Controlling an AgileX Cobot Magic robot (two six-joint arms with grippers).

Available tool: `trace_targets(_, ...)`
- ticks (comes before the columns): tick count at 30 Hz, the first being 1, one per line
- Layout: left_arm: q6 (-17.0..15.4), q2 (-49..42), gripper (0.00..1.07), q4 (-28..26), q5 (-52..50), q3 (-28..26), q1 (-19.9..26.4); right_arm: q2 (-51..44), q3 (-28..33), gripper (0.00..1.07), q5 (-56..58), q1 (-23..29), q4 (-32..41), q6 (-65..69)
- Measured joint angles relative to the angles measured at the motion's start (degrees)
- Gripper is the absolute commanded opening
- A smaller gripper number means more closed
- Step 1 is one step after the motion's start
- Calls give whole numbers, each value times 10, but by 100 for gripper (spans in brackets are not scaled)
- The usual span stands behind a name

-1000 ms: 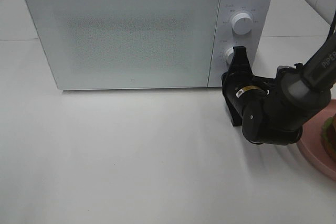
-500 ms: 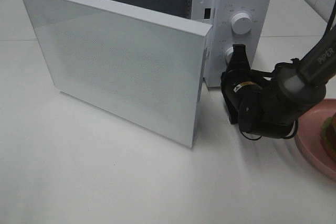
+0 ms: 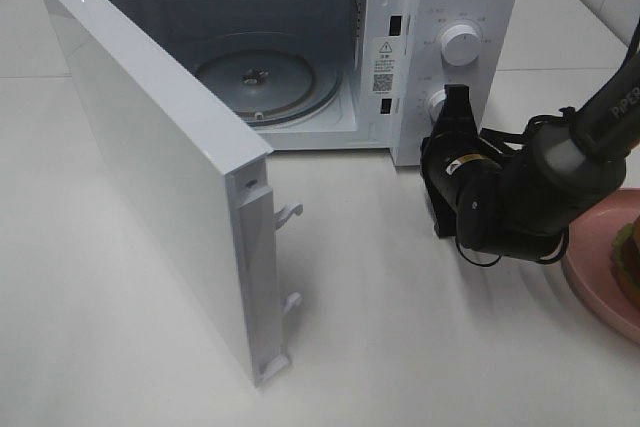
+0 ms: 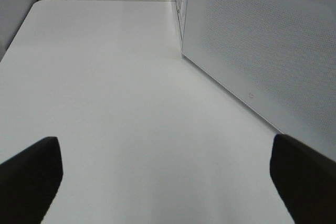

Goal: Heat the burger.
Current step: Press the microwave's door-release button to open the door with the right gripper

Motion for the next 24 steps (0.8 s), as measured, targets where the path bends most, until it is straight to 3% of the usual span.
trace_targets(24,0,0,101,0,0,0,0,-32,41,0,-8,11,-45,9)
